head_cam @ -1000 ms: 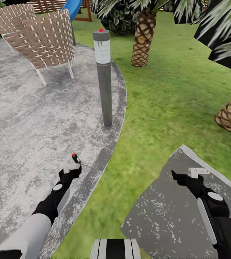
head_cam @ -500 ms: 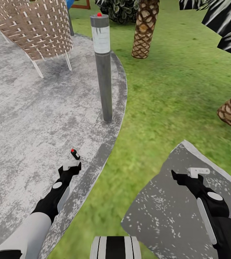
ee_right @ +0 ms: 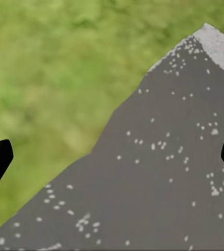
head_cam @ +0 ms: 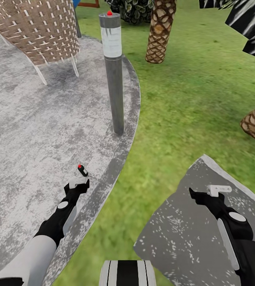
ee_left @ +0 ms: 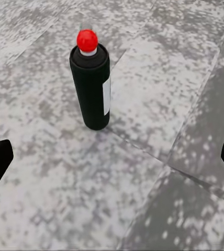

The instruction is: Pick up the pesticide atomizer in the garden and spray insectifuge to fully cover both potted plants in the garden.

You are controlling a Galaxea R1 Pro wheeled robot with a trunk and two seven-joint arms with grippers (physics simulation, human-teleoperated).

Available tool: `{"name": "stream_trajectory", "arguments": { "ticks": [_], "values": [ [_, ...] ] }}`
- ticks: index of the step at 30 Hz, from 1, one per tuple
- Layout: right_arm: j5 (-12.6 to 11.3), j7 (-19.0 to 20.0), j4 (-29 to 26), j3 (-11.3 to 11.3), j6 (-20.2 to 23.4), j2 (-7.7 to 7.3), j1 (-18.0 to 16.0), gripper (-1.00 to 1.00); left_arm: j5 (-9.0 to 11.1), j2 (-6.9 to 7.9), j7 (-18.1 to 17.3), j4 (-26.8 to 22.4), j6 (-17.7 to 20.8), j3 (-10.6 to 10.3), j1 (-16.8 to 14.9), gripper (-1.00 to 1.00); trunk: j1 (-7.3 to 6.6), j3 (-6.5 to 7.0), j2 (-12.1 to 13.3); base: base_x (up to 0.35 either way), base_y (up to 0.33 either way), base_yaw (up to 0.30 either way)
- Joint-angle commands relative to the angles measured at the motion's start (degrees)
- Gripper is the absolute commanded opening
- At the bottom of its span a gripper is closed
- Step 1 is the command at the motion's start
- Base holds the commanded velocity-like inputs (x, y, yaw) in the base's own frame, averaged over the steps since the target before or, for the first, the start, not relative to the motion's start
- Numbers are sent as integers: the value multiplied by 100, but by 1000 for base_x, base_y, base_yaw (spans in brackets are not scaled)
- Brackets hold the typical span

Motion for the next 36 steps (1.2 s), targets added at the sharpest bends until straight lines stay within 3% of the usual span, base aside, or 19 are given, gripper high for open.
{"name": "stream_trajectory", "arguments": {
  "ticks": [1, 36],
  "values": [
    [-19, 23, -7, -8, 30, 1, -2, 100, 47, 2, 13, 3, -18, -13, -1, 100, 0, -4, -1, 170, 0, 0],
    [-18, 16, -10, -13, 35, -3, -3, 100, 52, -4, 13, 1, -10, -30, 27, 100, 0, -7, -1, 76, 0, 0]
  ]
}}
